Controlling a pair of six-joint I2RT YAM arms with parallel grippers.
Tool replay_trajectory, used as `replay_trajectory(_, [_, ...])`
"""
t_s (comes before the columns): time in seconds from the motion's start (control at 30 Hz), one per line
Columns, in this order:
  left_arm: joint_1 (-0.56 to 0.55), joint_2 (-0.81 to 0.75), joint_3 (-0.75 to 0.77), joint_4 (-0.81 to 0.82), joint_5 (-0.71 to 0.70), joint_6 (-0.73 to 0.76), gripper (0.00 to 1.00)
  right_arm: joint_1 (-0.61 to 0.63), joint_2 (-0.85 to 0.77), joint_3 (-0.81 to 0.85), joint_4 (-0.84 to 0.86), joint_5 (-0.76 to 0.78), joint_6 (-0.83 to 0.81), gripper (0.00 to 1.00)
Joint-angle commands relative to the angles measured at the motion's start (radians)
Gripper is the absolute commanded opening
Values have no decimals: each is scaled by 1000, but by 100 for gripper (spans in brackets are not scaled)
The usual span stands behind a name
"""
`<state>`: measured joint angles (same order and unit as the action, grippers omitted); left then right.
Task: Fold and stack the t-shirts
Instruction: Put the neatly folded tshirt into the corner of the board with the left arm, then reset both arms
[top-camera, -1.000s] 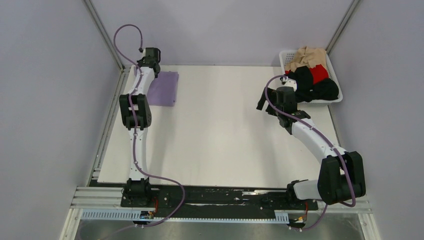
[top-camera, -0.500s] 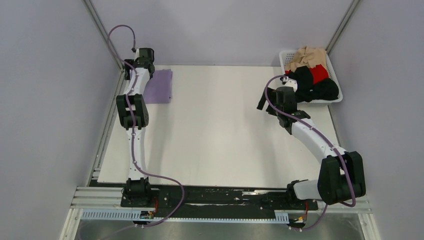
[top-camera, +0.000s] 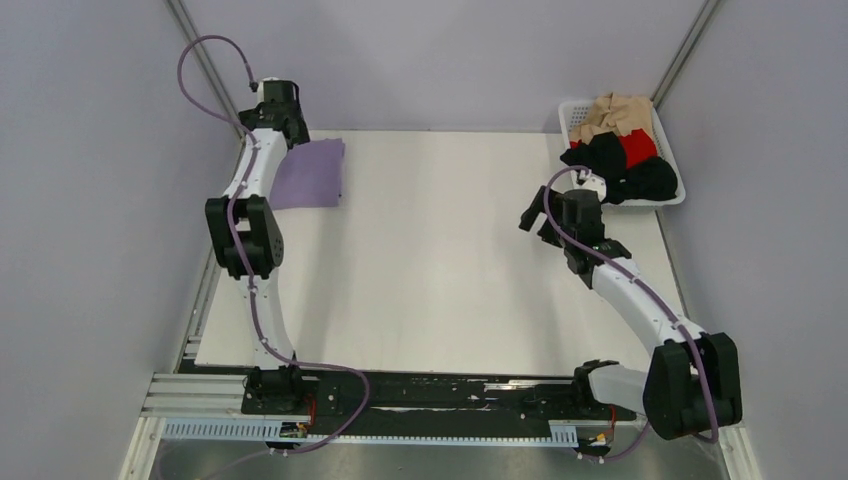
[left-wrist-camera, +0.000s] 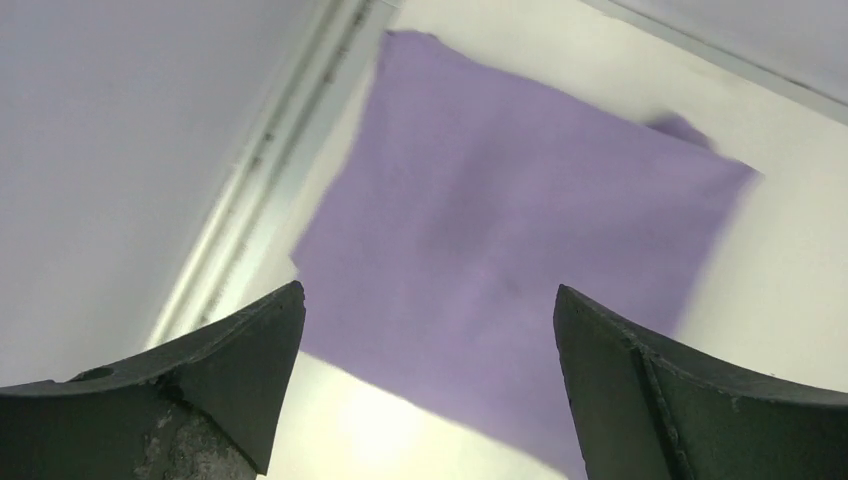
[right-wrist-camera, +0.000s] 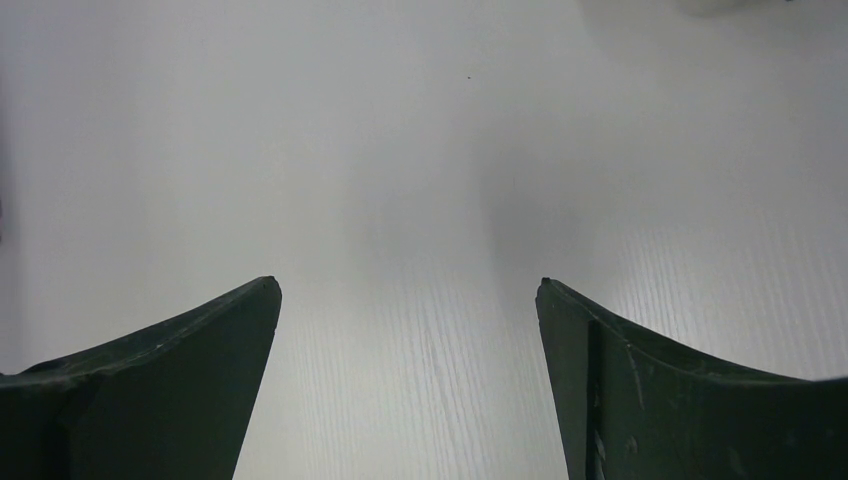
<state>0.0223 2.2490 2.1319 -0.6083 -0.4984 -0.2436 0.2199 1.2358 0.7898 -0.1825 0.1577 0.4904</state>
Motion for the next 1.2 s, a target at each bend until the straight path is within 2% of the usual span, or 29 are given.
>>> replay_trajectory(0.0, [-53,-259,-247,100,278,-133,100,-36,-108,-69,40,-80,71,100])
replay_trajectory(0.13, [-120,-480,-597,249,339,-177,100,-51,-203,-152,40,-120,93,100])
replay_trajectory(0.17, [-149,-559,-723,274,338,-188,100,-51,-230,-174,40,-130,98,100])
replay_trajectory(0.3, [-256,-784,-1029,367,404,-251,100,-57,-350,-271,40,-133,109,100])
replay_trajectory(0.47, [-468,-1082,-1311,423,300,-224,100,-58,-451,-351,72,-84,136,100])
replay_trajectory(0.53, [-487,-1182,-1388,438,346,-234,100,-58,-469,-364,80,-79,148,100])
replay_trajectory(0.6, [-495,-1277,-1452,454,378,-228,100,-58,-476,-367,80,-71,146,100])
replay_trajectory(0.8, [-498,-1454,-1523,416,293,-205,100,-57,-484,-371,81,-66,158,100])
replay_trajectory(1.17, [-497,-1453,-1509,374,276,-205,100,-58,-481,-371,92,-82,147,100])
